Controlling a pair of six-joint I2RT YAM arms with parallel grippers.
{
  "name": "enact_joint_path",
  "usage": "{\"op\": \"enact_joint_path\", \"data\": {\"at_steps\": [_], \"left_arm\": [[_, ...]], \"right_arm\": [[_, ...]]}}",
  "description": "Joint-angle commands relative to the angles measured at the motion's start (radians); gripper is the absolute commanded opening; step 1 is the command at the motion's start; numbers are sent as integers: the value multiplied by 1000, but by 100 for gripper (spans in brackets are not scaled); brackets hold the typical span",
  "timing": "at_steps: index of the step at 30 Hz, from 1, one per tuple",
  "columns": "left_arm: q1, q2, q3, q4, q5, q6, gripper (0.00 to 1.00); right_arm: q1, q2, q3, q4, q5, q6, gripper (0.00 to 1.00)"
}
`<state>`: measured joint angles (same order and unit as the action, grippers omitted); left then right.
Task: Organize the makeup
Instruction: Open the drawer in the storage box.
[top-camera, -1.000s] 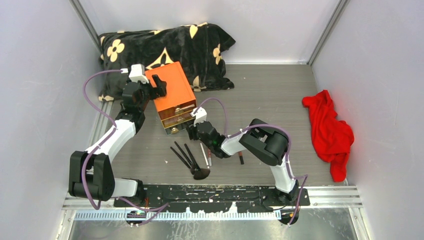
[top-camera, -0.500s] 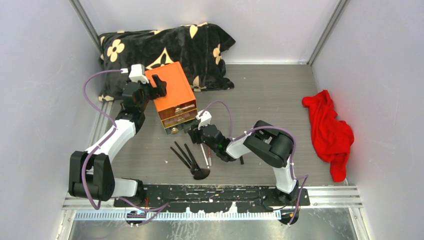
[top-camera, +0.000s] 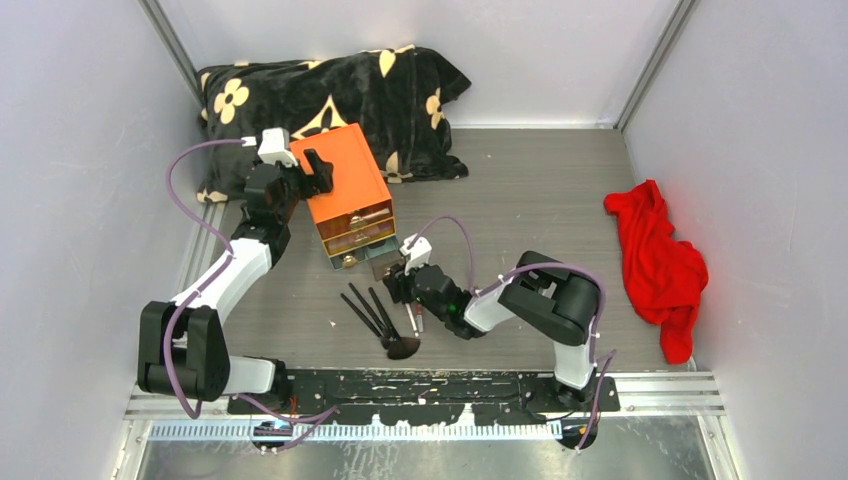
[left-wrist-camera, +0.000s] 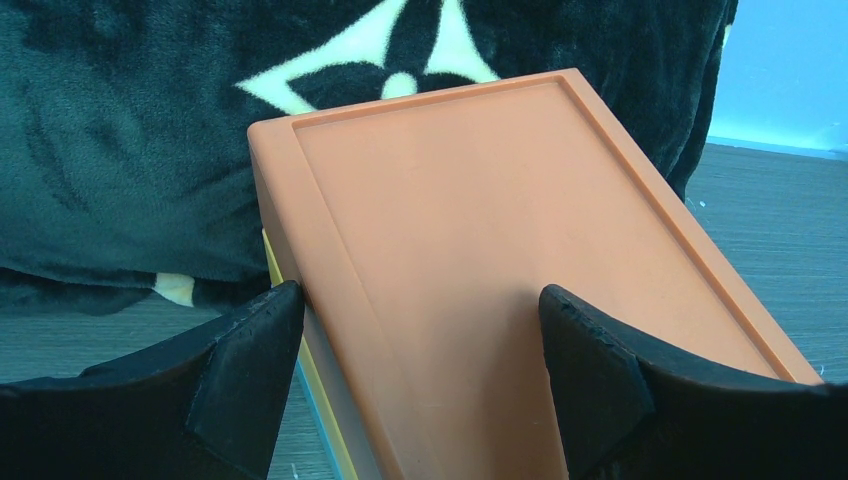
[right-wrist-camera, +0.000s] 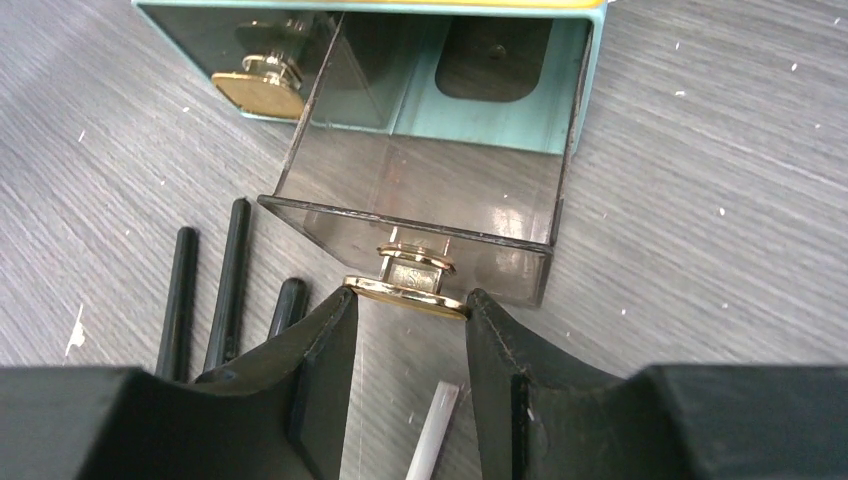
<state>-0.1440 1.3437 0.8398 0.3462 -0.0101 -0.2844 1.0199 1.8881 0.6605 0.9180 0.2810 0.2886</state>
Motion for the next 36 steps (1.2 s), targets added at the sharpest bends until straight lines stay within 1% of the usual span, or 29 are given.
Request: {"op": "enact_joint_path", "data": {"at_steps": [1,9,16,17,18,19,22,27,31,34,36], "left_arm": [[-5,59,-58,-253,-17,65,85],[-5,57,-59,-256,-19,67,85],[-5,50,-61,-261,-21,67,85],[-5,51,-61,-262,-22,68,85],[-5,51,-60,-261,-21,69,85],[-5,53,-59,-262,-22,69,85],[-5,61,-56,-263,-23,70,85],[-5,64,-56,-262,-24,71,85],[-5,71,-53,-260,-24,71,85],[-5,74,-50,-260,-24,70,85],[-5,73,-49,-262,-23,71,85]], "right_arm": [[35,-41,-60,-43,53,36,32],[99,-79,-111,-66,108,55,32],[120,-110,-142,-85,161,60,33],[121,-117,-143,-96,167,59,38],[122,-127,-144,-107,173,57,46],[123,-136,-145,-118,178,53,51],[128,-179,-132,-180,196,39,59],[142,-285,-145,-244,254,7,65],[146,-395,-134,-331,261,-30,68],[153,-479,-104,-433,254,-58,68],[154,-511,-63,-530,233,-69,68]]}}
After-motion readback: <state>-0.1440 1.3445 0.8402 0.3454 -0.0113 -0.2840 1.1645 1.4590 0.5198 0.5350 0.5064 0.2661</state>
